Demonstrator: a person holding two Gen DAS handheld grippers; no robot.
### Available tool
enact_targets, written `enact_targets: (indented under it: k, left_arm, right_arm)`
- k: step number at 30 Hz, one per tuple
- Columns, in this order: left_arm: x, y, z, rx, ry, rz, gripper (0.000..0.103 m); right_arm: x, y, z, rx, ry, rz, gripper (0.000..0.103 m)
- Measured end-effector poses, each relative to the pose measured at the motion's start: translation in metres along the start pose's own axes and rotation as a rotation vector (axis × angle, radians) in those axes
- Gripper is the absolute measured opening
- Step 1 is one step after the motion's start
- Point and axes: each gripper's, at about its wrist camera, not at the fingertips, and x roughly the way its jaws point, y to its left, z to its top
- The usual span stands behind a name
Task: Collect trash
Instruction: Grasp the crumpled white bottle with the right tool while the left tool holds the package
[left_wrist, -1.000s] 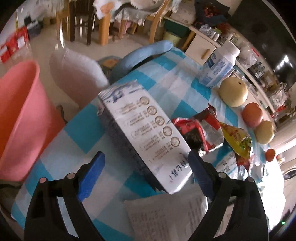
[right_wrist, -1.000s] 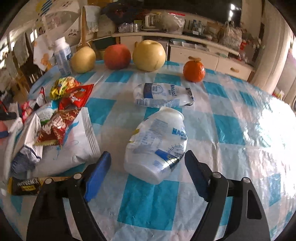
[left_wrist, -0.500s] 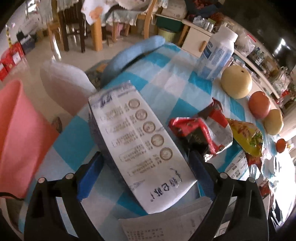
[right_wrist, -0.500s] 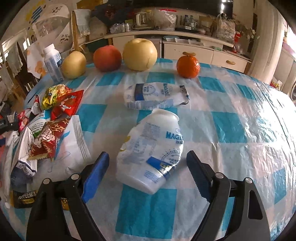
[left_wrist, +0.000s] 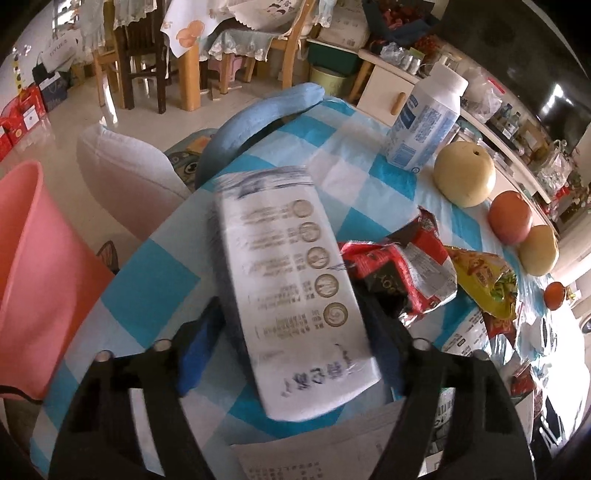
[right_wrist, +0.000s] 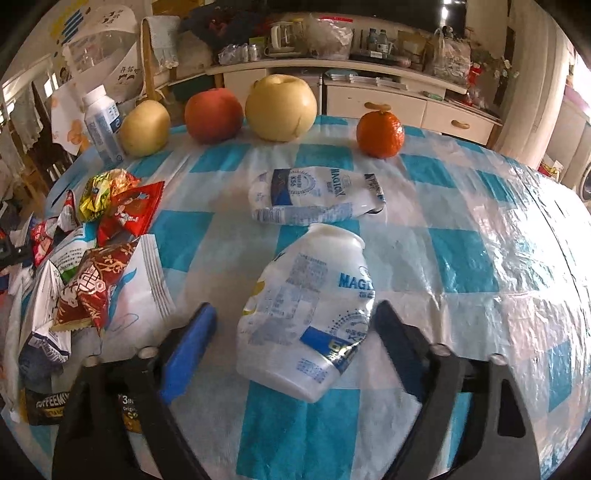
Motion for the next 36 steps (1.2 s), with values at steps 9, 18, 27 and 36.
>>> enact_targets:
  k: [9, 18, 27, 36]
  left_arm:
    - [-0.013, 0.005, -0.012, 0.027, -0.009, -0.055, 0.067]
    - [-0.058, 0.015, -0.034, 0.084, -0.093, -0.094, 0.067]
    - [-0.104, 0.019, -0.054, 0.139, -0.158, -0.164, 0.067]
    - [-0.152, 0.069, -0.039, 0.070, -0.254, -0.178, 0.067]
  right_arm:
    - [-0.005, -0.003, -0.005, -0.030, 0.000, 0.021, 0.066]
    - [-0.026, -0.020, -0.008, 0.108, -0.035, 0.169, 0.066]
    - [-0.063, -0.010, -0.023, 0.177, -0.085, 0.304, 0.066]
    - [-0.118, 0.062, -0.025, 0.132, -0.151, 0.449, 0.066]
